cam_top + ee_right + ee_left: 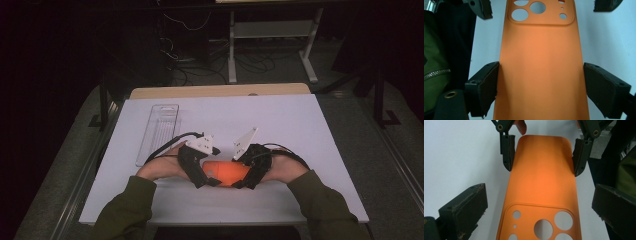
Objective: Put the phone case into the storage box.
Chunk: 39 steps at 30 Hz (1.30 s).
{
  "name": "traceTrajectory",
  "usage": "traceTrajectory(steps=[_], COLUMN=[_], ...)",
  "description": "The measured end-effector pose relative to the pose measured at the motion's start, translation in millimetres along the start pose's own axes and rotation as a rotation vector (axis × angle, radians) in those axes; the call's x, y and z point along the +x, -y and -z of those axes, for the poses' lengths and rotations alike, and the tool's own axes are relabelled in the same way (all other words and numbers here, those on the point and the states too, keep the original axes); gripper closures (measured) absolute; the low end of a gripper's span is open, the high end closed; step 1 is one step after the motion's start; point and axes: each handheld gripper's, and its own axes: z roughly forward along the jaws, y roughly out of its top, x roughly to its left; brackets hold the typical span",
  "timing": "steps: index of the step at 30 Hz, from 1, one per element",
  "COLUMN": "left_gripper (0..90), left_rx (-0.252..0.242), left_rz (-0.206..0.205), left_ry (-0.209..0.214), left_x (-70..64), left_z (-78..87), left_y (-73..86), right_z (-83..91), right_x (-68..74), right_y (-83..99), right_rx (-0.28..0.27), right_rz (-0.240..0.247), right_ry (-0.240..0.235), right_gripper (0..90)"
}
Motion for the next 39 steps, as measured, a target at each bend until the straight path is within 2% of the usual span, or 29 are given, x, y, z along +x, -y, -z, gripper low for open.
traceTrajectory(steps=[3, 4, 5, 7, 17, 30, 33, 34, 39], left_gripper=[0.0, 0.0, 0.0, 0.0, 0.0, 0.0, 5.5, 5.5, 6.0], left_rx=[0.011, 0.015, 0.02, 0.022, 0.048, 0.108, 0.117, 0.119, 0.124], left_rz=[-0.009, 0.0, -0.01, -0.001, -0.013, -0.026, -0.028, -0.018, -0.024], left_ry=[0.003, 0.006, 0.004, 0.001, 0.01, 0.016, 0.023, 0.023, 0.023], left_x=[-1.0, -2.2, -1.9, -2.9, -4.8, -6.0, -6.3, -6.9, -6.5], left_z=[-2.4, -3.3, -4.0, -5.8, -10.6, -16.0, -16.5, -16.8, -17.6], left_y=[-0.5, -0.4, -0.7, -0.7, -0.6, 1.2, 1.0, 1.2, 1.1], right_z=[0.0, 0.2, -0.3, -0.9, 0.5, 2.7, 3.1, 3.4, 3.1], right_x=[0.8, 0.9, 0.9, 0.9, 2.7, 3.3, 3.7, 3.3, 3.9], right_y=[-2.1, -2.9, -3.5, -4.8, -9.5, -13.2, -13.7, -14.1, -14.8], right_rx=[-0.003, -0.001, -0.007, -0.009, -0.011, -0.015, -0.016, -0.018, -0.014], right_rz=[0.004, 0.006, 0.009, 0.021, 0.022, 0.038, 0.034, 0.043, 0.046], right_ry=[0.0, 0.001, -0.003, 0.001, 0.001, 0.005, 0.005, 0.014, 0.013], right_gripper=[15.3, 15.3, 15.3, 15.3, 15.3, 15.3, 15.3, 15.3, 15.3])
